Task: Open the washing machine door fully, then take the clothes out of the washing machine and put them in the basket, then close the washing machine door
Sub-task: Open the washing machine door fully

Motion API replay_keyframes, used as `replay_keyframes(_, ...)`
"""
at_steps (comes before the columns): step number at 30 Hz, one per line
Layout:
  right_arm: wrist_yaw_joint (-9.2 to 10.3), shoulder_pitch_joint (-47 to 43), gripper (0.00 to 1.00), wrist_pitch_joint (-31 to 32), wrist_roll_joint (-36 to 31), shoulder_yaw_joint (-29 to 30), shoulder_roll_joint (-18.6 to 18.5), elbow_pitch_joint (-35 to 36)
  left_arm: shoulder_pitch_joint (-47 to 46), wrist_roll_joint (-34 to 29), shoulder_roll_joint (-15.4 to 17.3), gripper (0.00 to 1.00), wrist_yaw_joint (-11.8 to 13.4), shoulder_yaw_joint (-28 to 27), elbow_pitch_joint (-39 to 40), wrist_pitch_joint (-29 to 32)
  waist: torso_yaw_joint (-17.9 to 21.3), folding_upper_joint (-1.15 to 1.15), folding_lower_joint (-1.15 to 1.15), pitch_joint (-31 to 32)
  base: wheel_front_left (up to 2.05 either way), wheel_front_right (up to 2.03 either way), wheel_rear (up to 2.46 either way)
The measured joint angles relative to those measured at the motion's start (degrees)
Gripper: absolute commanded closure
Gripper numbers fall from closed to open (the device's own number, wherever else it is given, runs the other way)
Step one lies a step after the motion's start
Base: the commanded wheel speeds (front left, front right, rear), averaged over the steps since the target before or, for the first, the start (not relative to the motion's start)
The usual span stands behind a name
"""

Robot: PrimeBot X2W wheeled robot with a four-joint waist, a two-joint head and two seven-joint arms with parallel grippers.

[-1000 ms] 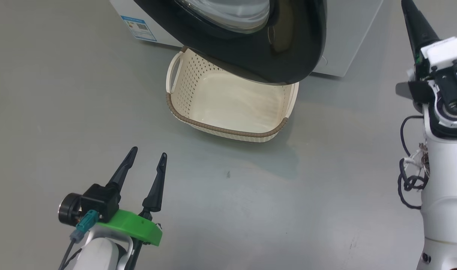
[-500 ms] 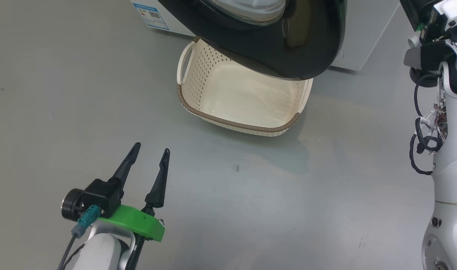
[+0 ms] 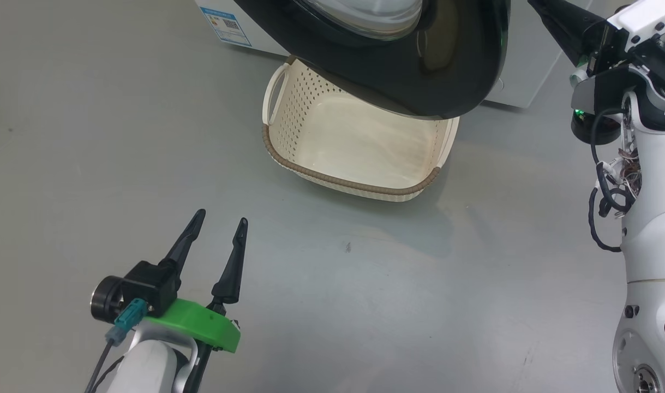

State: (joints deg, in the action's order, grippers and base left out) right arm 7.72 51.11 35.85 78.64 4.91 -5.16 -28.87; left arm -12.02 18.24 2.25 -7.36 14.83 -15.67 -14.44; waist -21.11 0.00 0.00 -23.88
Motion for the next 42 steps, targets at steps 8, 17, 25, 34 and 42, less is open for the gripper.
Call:
replay_keyframes(8, 0.0, 2.6, 1.0, 2.4, 0.6, -0.3, 0.3, -2.3, 0.0, 0.0, 0.0, 0.0, 0.0, 0.0, -0.2, 0.0, -0.1, 0.0, 0.0, 0.4, 0.0, 0.0, 0.0)
replay_keyframes(17, 0.0, 4.1, 1.0, 4.4, 1.6, -0.7, 0.6, -4.9, 0.0, 0.0, 0.0, 0.0, 0.0, 0.0, -0.2, 0.0, 0.1, 0.0, 0.0, 0.8, 0.0, 0.0, 0.0)
replay_keyframes(25, 0.0, 4.6, 1.0, 6.8, 1.5, -2.9, 0.7, -6.6, 0.0, 0.0, -0.1, 0.0, 0.0, 0.0, -0.3, 0.0, 0.1, 0.0, 0.0, 1.1, 0.0, 0.0, 0.0)
replay_keyframes(34, 0.0, 4.8, 1.0, 8.7, 1.5, -4.5, 0.6, -7.3, 0.0, 0.0, -0.1, 0.0, 0.0, -0.2, -0.4, 0.0, -0.1, 0.0, 0.0, 1.7, 0.0, 0.0, 0.0)
replay_keyframes(42, 0.0, 3.8, 1.0, 10.3, 2.5, -5.4, 0.7, -7.5, 0.0, 0.0, -0.1, 0.0, 0.0, -0.1, -0.9, 0.0, -0.3, 0.0, 0.0, 2.9, 0.0, 0.0, 0.0)
